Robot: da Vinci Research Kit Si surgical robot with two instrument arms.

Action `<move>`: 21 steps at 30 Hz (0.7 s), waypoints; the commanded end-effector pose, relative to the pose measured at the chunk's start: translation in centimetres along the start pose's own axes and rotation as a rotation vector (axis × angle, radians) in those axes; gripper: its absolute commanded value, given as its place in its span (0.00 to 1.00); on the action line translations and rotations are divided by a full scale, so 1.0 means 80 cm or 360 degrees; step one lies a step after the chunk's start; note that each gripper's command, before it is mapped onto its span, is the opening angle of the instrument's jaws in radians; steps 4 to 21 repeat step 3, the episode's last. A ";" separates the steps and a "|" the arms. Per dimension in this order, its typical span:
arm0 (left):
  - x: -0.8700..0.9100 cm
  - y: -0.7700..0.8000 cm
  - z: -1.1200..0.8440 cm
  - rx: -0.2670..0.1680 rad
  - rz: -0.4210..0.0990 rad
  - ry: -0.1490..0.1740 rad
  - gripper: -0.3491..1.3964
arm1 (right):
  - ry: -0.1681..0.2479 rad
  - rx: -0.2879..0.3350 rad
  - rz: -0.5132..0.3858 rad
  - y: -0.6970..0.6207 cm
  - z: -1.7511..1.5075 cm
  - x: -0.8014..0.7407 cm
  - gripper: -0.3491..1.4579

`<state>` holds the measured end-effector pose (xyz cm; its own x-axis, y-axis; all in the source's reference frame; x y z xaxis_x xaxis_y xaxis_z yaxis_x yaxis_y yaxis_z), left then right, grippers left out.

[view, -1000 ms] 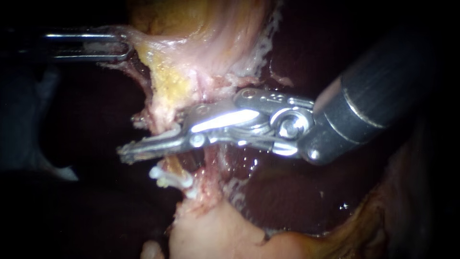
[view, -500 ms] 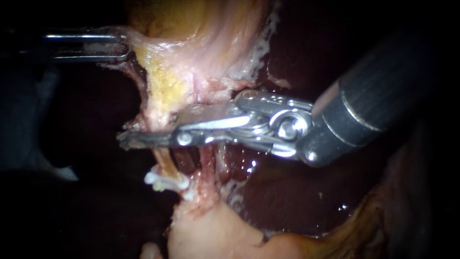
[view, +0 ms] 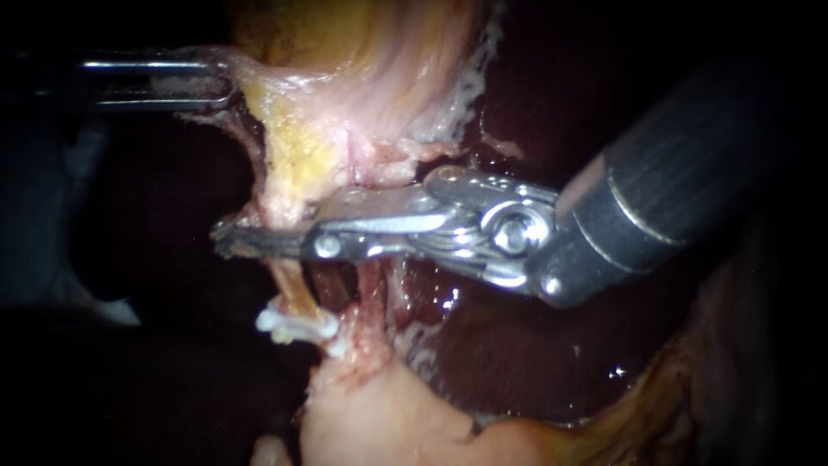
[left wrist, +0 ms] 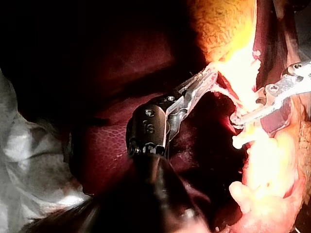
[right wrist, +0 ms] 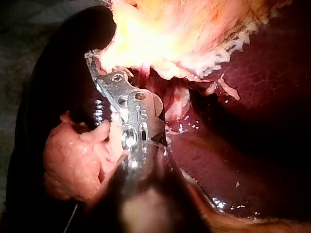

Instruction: Clipping third clip left tube

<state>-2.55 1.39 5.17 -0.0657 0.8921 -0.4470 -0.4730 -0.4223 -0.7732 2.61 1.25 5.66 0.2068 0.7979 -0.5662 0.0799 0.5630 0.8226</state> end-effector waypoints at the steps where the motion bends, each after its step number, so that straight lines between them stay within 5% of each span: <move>1: 0.0000 0.0000 0.0000 0.0000 0.0000 0.0000 0.00 | 0.0001 -0.0002 0.0000 0.0001 0.0000 0.0000 0.00; 21: 0.0000 0.0000 0.0000 0.0000 0.0000 0.0000 0.00 | 0.0002 -0.0007 -0.0001 0.0002 -0.0001 -0.0001 0.00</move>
